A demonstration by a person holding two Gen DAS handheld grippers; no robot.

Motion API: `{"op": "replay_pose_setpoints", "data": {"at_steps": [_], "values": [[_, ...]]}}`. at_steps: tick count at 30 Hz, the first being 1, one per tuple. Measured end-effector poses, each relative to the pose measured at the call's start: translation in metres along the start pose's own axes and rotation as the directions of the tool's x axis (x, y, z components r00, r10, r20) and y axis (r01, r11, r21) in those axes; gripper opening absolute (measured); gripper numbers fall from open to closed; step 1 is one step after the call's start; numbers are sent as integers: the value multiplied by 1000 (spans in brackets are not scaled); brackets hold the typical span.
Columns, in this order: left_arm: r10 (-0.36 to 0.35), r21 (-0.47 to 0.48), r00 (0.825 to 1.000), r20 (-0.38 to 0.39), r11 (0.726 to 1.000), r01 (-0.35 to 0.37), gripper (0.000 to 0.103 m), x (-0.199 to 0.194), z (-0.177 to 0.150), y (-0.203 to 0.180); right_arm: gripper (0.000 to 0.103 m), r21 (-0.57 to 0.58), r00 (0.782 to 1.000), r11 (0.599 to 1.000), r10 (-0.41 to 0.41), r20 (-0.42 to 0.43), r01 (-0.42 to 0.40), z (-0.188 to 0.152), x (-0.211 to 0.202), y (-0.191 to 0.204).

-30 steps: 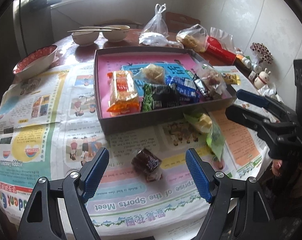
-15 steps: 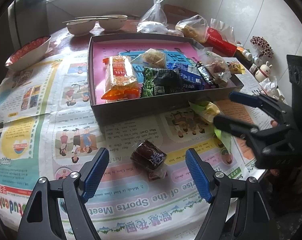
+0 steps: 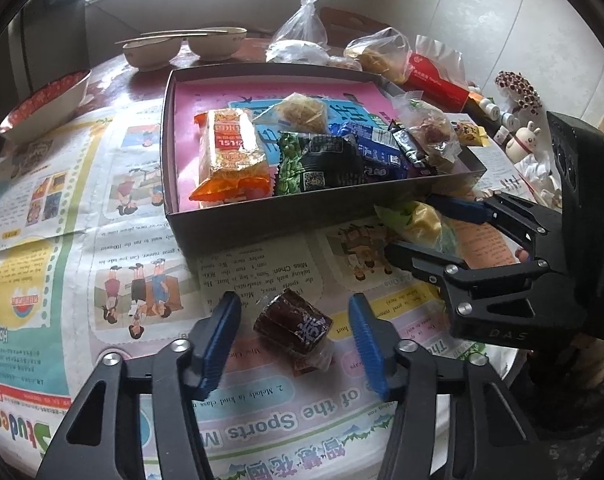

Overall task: Organize snacks
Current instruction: 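Grasp the brown-wrapped candy with the left gripper while the right grasps the green snack bag, then carry the brown candy with the left gripper while the right carries the green bag over the tray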

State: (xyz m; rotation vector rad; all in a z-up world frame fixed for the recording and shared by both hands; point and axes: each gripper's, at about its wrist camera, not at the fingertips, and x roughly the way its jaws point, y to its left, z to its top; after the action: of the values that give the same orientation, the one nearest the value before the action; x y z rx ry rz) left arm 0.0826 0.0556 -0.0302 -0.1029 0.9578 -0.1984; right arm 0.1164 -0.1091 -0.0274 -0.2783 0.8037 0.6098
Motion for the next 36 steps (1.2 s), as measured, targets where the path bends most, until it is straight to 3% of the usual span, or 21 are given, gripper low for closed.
{"op": "replay_pose_setpoints", "data": {"at_steps": [2, 7, 21, 36], "values": [[4, 3, 1000, 2, 1000, -4, 39, 1, 1, -1, 58, 0, 1000, 1000, 4, -5, -4, -1, 1, 0], [-7, 3, 1000, 1, 1000, 7, 39, 0, 0, -1, 49, 9, 1000, 1000, 25, 11, -25, -2, -5, -1], [10, -48, 996, 91, 999, -6, 39, -32, 21, 5, 48, 86, 989, 994, 50, 137, -62, 10, -53, -25], [38, -43, 992, 124, 999, -33, 39, -23, 58, -10, 48, 135, 982, 988, 47, 182, -72, 25, -56, -42]]}}
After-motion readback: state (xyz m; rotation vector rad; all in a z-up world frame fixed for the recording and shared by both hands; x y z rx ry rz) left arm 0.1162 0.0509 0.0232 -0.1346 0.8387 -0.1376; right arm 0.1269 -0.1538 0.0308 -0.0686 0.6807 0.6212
